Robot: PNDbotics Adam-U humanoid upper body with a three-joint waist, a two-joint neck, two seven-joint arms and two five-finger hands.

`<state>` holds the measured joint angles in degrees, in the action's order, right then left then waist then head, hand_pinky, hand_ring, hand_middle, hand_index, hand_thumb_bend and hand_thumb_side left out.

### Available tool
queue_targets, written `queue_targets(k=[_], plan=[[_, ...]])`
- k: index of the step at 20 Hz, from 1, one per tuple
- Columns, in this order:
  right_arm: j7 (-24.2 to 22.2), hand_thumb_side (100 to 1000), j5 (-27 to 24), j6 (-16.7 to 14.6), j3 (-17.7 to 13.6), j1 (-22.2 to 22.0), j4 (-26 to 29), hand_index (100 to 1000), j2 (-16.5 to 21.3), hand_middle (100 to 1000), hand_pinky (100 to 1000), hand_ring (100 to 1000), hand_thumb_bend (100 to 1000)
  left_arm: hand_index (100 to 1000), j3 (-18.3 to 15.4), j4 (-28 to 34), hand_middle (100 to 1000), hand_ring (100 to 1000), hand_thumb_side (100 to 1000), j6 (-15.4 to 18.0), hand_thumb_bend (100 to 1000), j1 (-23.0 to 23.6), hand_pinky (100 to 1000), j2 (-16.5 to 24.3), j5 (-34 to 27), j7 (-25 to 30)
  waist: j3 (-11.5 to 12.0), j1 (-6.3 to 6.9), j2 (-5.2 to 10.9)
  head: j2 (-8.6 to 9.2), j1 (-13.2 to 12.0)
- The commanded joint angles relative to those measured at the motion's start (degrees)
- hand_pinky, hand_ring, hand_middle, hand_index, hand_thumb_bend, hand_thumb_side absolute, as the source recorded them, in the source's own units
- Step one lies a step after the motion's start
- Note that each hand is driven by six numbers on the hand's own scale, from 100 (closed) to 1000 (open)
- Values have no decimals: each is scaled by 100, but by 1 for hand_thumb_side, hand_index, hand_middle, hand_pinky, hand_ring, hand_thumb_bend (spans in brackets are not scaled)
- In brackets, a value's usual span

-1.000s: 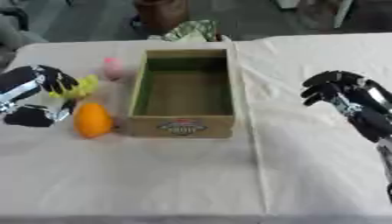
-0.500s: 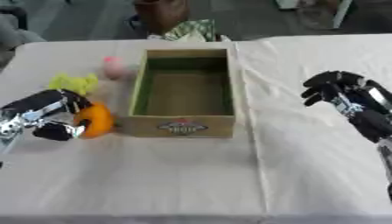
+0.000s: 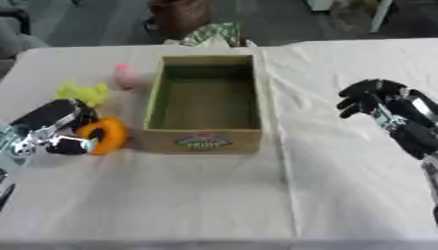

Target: Pick up objects on the table and place them in the box.

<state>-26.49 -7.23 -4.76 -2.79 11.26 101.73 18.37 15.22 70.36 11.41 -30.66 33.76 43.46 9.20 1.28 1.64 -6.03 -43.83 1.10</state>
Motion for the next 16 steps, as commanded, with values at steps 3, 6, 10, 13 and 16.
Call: queue_targets(k=[3,6,10,13,16], plan=[[0,491,-18,-7,-25,47,53,713,78,674,617,669,100,455,-239,769,239,283,315,-129,100,-102,451,326,-167,-368,20,-12,80,-16,-3],[2,490,-23,-9,-23,43,50,713,77,674,618,669,100,450,-358,1204,235,280,323,-260,100,-231,447,359,-419,-440,33,-20,94,-24,-8],[-17,489,-39,-14,2,42,48,713,66,674,618,669,100,446,-368,1434,236,282,331,-400,100,-519,445,270,-676,-455,20,-44,121,-28,-34],[-33,489,-46,-21,21,43,44,713,56,674,618,670,100,448,-275,1286,238,284,331,-424,100,-832,446,21,-709,-391,-9,-69,130,-29,-94],[-73,489,-63,-29,63,76,47,713,20,674,618,670,100,464,-105,924,250,296,322,-284,100,-1166,457,-327,-568,-275,-88,-103,123,-22,-181]])
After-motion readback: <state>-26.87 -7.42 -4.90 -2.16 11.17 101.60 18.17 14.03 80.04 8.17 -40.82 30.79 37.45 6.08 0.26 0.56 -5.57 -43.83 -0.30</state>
